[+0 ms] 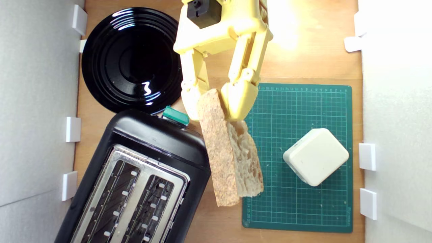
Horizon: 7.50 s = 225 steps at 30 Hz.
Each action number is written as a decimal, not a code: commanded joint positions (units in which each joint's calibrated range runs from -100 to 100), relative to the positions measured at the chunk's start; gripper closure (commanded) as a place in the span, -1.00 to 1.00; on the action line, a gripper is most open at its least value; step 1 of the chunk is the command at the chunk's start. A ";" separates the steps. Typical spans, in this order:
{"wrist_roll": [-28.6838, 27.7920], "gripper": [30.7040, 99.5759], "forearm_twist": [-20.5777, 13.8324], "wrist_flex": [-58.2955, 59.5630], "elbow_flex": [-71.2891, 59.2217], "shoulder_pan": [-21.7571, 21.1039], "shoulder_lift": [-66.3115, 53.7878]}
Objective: Pick bread and place in toaster
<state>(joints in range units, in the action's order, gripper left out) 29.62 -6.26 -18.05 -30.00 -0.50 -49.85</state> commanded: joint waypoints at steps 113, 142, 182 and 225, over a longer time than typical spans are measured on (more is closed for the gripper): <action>15.86 0.10 -14.14 -31.95 52.47 14.60 35.38; 15.60 0.10 -14.41 -26.92 53.02 14.69 44.86; 17.43 -0.38 -13.77 -23.76 53.02 16.22 54.68; -17.98 -0.46 -6.52 -24.10 23.42 -4.49 4.26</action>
<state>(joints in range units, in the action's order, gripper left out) 15.55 -12.57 -43.05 -1.25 -2.70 -39.35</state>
